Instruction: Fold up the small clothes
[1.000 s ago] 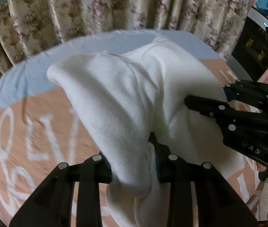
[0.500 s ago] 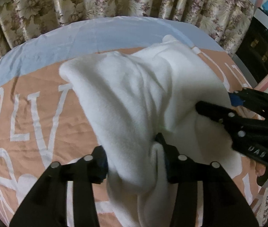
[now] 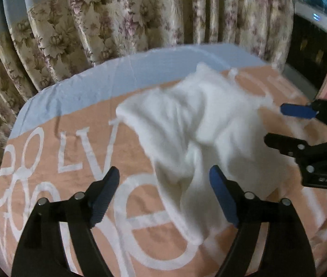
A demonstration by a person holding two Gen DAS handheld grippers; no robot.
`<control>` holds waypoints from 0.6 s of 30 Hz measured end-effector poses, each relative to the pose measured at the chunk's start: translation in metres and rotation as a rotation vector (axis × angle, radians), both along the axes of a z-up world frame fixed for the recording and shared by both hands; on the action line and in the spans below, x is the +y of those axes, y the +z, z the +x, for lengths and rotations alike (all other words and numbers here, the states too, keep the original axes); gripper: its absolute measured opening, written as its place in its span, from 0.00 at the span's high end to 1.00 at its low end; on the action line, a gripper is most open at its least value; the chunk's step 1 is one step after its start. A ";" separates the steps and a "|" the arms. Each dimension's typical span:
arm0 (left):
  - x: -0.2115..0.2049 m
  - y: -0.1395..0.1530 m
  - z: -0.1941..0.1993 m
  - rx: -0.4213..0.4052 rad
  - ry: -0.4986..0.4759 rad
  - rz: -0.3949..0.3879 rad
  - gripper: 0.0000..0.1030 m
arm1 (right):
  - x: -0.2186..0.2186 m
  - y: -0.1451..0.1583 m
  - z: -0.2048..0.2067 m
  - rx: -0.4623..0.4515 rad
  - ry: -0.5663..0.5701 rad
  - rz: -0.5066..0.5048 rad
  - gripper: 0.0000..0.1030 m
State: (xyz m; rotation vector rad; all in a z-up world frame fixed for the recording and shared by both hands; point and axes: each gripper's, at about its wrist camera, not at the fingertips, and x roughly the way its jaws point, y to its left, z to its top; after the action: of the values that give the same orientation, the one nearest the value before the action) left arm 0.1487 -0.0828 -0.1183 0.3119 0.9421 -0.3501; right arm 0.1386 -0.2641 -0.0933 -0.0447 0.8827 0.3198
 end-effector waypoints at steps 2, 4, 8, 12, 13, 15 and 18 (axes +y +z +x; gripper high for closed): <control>0.002 -0.017 -0.002 -0.011 0.021 0.059 0.22 | 0.007 -0.014 -0.008 0.022 0.003 -0.039 0.32; 0.010 -0.031 -0.001 -0.001 0.031 0.068 0.20 | 0.010 -0.035 -0.012 0.057 0.008 -0.068 0.32; 0.029 -0.050 0.002 0.036 0.060 0.006 0.18 | 0.007 -0.066 -0.015 0.088 -0.006 -0.154 0.33; 0.030 -0.047 -0.003 0.030 0.093 -0.012 0.17 | -0.017 -0.082 -0.016 0.118 -0.044 -0.061 0.30; 0.031 -0.043 -0.007 0.029 0.102 -0.016 0.17 | -0.019 -0.083 -0.017 0.118 -0.046 -0.051 0.30; 0.034 -0.027 -0.016 0.003 0.130 -0.026 0.17 | -0.020 -0.080 -0.021 0.115 -0.041 -0.037 0.31; 0.042 0.002 -0.029 -0.042 0.181 -0.056 0.08 | -0.019 -0.061 -0.030 0.087 -0.031 -0.006 0.31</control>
State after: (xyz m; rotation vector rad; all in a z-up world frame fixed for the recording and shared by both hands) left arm 0.1194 -0.0407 -0.1160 0.1808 0.9100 -0.2031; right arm 0.1084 -0.2826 -0.1547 -0.0228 0.9697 0.2915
